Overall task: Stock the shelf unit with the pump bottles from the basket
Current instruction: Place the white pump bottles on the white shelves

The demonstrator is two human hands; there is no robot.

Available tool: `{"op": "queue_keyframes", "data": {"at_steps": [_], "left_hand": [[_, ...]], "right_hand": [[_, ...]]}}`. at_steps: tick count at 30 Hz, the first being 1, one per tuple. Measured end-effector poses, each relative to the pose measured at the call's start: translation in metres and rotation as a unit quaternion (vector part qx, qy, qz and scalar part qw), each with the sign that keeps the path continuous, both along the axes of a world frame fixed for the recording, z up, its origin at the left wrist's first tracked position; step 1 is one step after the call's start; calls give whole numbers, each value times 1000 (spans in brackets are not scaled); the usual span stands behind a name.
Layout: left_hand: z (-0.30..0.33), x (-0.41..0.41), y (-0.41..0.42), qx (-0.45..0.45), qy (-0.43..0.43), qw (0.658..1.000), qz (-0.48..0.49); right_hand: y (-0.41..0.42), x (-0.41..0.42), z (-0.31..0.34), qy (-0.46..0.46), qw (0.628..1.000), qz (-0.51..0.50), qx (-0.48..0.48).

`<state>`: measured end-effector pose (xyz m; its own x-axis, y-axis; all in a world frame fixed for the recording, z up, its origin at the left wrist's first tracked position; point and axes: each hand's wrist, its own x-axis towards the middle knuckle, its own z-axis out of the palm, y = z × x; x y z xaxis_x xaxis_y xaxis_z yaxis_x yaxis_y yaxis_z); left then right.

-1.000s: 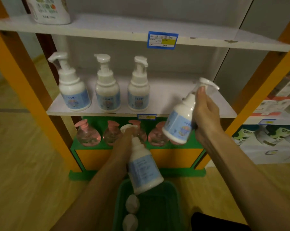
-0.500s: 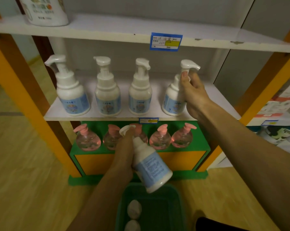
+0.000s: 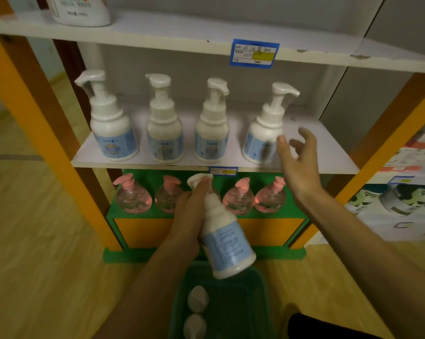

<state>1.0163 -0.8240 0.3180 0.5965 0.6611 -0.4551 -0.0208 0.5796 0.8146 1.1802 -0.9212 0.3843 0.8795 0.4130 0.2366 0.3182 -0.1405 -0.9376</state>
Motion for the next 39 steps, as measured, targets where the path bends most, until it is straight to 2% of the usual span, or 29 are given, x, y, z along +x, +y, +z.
{"op": "queue_keyframes", "data": {"at_steps": [2,5,7,9,15,18,19,20,23,25,33,39], "left_hand": [[3,0,-1,11,-4,1000,-8],[8,-3,-5,5,-32,999,-20],[11,-6,-7,-16,-78,996,-34],[12,-9,-9,-34,-111,992,-41],[14,-11,-12,-38,-168,984,-35],[17,-9,-15,-21,-161,986,-24],[17,-8,-15,-12,-150,988,-14],[18,-8,-15,-6,-138,990,-4],[20,-7,-15,5,-96,995,19],[19,-6,-14,38,-67,997,27],[19,-8,-12,125,51,990,47],[22,-11,-12,168,81,982,-11]], "right_hand": [[-24,-23,-20,2,1000,5,-5],[-45,-47,-44,121,988,71,-70],[-49,-59,-47,247,947,150,-139],[-49,-68,-43,343,904,226,-118],[-43,-74,-45,399,848,341,-74],[-41,-76,-44,446,802,397,-22],[-40,-78,-44,444,797,409,-16],[-39,-79,-44,425,807,410,-23],[-37,-84,-45,302,877,363,-88],[-36,-85,-46,259,898,340,-109],[-31,-90,-54,228,902,345,-127],[-32,-87,-57,244,911,308,-124]]}}
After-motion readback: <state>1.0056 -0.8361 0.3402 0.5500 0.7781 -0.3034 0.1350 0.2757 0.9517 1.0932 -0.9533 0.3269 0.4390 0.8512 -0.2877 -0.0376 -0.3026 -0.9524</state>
